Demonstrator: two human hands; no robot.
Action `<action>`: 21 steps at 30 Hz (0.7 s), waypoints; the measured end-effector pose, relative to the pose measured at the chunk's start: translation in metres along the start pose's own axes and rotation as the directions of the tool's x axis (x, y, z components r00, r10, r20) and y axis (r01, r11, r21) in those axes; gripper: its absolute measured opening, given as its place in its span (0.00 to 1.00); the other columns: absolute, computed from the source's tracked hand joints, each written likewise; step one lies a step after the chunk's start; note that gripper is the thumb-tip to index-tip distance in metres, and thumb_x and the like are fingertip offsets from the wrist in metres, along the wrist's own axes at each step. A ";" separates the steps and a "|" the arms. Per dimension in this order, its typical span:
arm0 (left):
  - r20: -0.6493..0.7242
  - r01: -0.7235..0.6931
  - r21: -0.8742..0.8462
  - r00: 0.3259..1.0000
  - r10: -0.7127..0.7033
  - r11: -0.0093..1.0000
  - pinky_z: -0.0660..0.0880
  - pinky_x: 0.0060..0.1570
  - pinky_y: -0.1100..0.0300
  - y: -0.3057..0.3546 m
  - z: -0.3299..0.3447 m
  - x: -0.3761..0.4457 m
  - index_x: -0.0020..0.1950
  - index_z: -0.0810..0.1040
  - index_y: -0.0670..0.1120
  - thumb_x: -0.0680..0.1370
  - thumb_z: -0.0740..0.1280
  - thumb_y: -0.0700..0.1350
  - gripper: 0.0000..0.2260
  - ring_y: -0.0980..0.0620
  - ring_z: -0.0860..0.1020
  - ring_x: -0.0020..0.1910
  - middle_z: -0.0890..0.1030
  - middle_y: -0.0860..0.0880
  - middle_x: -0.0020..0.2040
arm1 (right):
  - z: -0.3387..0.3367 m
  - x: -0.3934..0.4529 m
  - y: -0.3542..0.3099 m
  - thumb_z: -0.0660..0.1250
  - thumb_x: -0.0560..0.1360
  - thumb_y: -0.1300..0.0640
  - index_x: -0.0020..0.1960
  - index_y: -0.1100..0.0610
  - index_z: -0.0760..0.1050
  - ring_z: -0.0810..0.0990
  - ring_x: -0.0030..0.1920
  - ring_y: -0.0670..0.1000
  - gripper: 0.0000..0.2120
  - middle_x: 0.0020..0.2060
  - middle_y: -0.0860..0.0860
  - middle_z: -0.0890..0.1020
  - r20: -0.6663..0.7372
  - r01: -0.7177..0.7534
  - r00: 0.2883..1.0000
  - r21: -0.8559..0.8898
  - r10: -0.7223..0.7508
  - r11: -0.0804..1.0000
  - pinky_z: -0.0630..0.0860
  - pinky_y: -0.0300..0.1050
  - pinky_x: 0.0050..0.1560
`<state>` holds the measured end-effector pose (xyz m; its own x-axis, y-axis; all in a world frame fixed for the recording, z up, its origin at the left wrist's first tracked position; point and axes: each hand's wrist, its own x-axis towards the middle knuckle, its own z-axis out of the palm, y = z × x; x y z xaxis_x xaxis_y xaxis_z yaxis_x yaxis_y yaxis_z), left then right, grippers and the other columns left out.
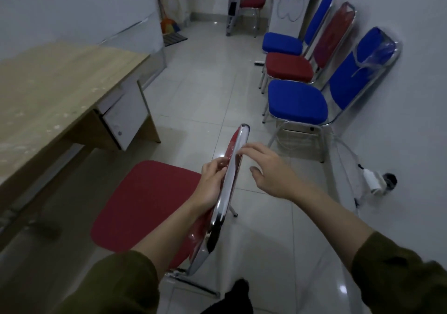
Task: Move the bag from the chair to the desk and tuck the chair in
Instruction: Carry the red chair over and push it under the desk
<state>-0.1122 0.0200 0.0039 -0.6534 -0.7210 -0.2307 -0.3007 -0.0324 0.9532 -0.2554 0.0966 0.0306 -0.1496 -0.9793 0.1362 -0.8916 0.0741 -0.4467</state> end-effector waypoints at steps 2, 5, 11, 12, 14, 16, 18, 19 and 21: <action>0.015 -0.007 0.001 1.000 0.007 1.000 0.67 0.60 0.60 -0.001 0.000 0.004 0.66 0.67 0.50 0.80 0.53 0.48 0.15 0.54 0.69 0.61 0.65 0.47 0.64 | -0.002 0.018 0.011 0.64 0.72 0.65 0.63 0.56 0.70 0.68 0.66 0.53 0.20 0.64 0.54 0.72 0.036 0.095 0.995 -0.032 -0.094 0.995 0.66 0.47 0.66; 0.055 -0.008 0.032 0.998 0.007 0.999 0.63 0.56 0.68 -0.008 0.001 0.009 0.69 0.63 0.51 0.80 0.51 0.52 0.18 0.66 0.66 0.59 0.65 0.50 0.64 | -0.006 0.045 0.030 0.68 0.71 0.56 0.58 0.53 0.73 0.69 0.65 0.53 0.16 0.59 0.53 0.76 0.151 0.287 0.951 -0.116 -0.269 0.951 0.68 0.53 0.67; 0.022 0.071 0.130 0.997 -0.075 0.989 0.64 0.66 0.57 -0.008 -0.002 0.016 0.69 0.65 0.55 0.73 0.57 0.64 0.26 0.59 0.66 0.65 0.68 0.52 0.65 | -0.016 0.096 0.045 0.71 0.68 0.52 0.46 0.54 0.75 0.76 0.47 0.53 0.10 0.44 0.52 0.79 0.401 0.568 0.783 -0.146 -0.476 0.810 0.65 0.51 0.62; 0.049 0.089 0.102 0.994 -0.095 0.991 0.63 0.64 0.61 -0.002 0.000 0.011 0.70 0.63 0.54 0.73 0.59 0.61 0.27 0.60 0.65 0.66 0.66 0.54 0.65 | -0.015 0.103 0.046 0.71 0.66 0.55 0.43 0.55 0.75 0.77 0.44 0.55 0.08 0.40 0.53 0.79 0.415 0.606 0.752 -0.129 -0.512 0.785 0.68 0.52 0.58; 0.044 0.107 0.079 0.993 -0.111 0.991 0.64 0.60 0.65 0.001 0.000 0.007 0.70 0.61 0.55 0.70 0.63 0.60 0.30 0.62 0.64 0.66 0.65 0.56 0.66 | -0.012 0.118 0.047 0.71 0.64 0.61 0.38 0.56 0.73 0.77 0.40 0.57 0.07 0.36 0.55 0.79 0.446 0.661 0.694 -0.083 -0.566 0.745 0.73 0.49 0.45; 0.020 0.119 0.079 0.992 -0.121 0.990 0.65 0.60 0.66 0.004 0.000 0.007 0.70 0.62 0.56 0.69 0.66 0.58 0.30 0.62 0.66 0.65 0.66 0.56 0.65 | -0.007 0.130 0.051 0.67 0.63 0.63 0.36 0.56 0.71 0.75 0.38 0.58 0.06 0.34 0.55 0.78 0.478 0.706 0.632 -0.029 -0.610 0.708 0.72 0.47 0.35; -0.030 0.157 0.106 0.987 -0.155 0.982 0.67 0.61 0.65 0.009 -0.001 0.010 0.68 0.65 0.55 0.68 0.68 0.58 0.30 0.62 0.68 0.64 0.68 0.56 0.64 | -0.003 0.140 0.057 0.67 0.62 0.62 0.36 0.56 0.71 0.75 0.37 0.57 0.06 0.34 0.54 0.77 0.474 0.761 0.569 0.007 -0.672 0.649 0.69 0.46 0.32; -0.068 0.183 0.117 0.982 -0.176 0.976 0.68 0.61 0.65 0.011 -0.001 0.010 0.67 0.67 0.55 0.67 0.69 0.59 0.30 0.62 0.69 0.64 0.70 0.56 0.64 | -0.001 0.145 0.059 0.69 0.63 0.61 0.36 0.56 0.71 0.75 0.38 0.57 0.06 0.34 0.54 0.77 0.473 0.781 0.542 0.022 -0.694 0.625 0.69 0.46 0.32; -0.160 0.228 0.141 0.966 -0.205 0.963 0.69 0.63 0.61 0.018 0.000 0.009 0.64 0.70 0.56 0.64 0.69 0.62 0.30 0.62 0.72 0.61 0.74 0.57 0.62 | -0.003 0.153 0.060 0.69 0.65 0.59 0.38 0.56 0.72 0.73 0.40 0.55 0.06 0.36 0.53 0.77 0.491 0.796 0.510 0.040 -0.706 0.604 0.70 0.48 0.33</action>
<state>-0.1233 0.0124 0.0187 -0.4582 -0.8000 -0.3874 -0.5369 -0.0982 0.8379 -0.3332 -0.0481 0.0266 0.7628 -0.6447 -0.0498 -0.6404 -0.7424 -0.1969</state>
